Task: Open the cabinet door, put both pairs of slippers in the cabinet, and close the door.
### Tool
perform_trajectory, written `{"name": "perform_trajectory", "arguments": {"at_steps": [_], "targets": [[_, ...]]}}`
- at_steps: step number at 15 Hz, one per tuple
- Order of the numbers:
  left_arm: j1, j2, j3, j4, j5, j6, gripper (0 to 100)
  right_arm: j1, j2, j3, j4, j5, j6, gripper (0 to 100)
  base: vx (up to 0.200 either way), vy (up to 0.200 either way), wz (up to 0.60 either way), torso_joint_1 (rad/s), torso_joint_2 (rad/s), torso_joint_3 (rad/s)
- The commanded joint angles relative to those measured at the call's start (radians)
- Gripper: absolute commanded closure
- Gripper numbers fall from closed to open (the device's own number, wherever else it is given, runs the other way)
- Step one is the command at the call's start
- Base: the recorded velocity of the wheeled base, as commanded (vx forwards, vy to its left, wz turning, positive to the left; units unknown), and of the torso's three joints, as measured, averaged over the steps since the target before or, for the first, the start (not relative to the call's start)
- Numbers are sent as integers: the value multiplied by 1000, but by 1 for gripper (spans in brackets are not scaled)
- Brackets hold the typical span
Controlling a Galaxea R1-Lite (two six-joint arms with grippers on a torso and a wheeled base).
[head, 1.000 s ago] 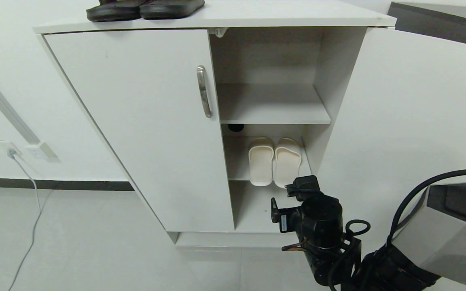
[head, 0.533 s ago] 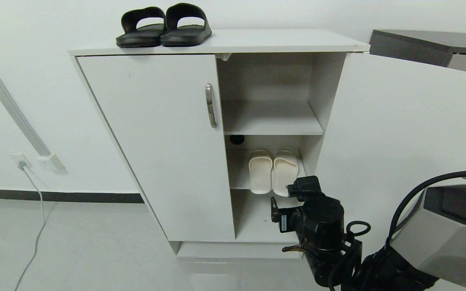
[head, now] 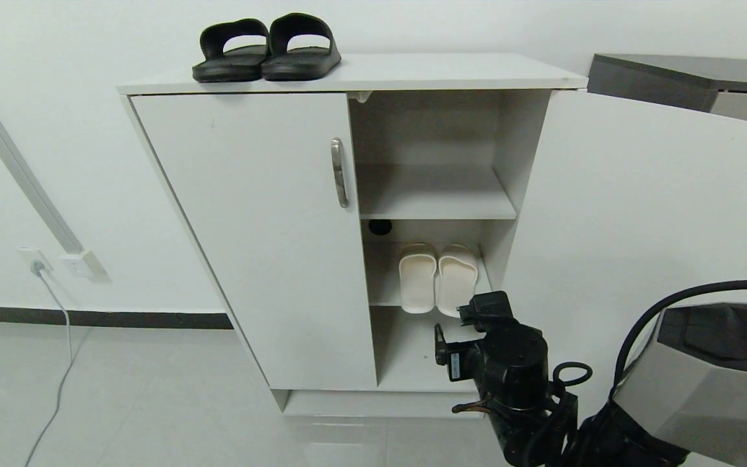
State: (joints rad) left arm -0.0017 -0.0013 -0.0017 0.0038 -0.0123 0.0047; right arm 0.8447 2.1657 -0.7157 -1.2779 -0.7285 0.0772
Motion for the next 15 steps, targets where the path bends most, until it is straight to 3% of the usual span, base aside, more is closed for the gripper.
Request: {"name": "perform_trajectory", "arguments": {"at_steps": [1, 15], "targets": [[0, 1, 0, 1, 0, 0, 100, 1, 5, 12, -1, 1, 1, 0, 0, 200, 0, 2, 2, 2], [0, 1, 0, 1, 0, 0, 100, -3, 0, 59, -29, 31, -28, 0, 0, 200, 0, 4, 1, 3]]}}
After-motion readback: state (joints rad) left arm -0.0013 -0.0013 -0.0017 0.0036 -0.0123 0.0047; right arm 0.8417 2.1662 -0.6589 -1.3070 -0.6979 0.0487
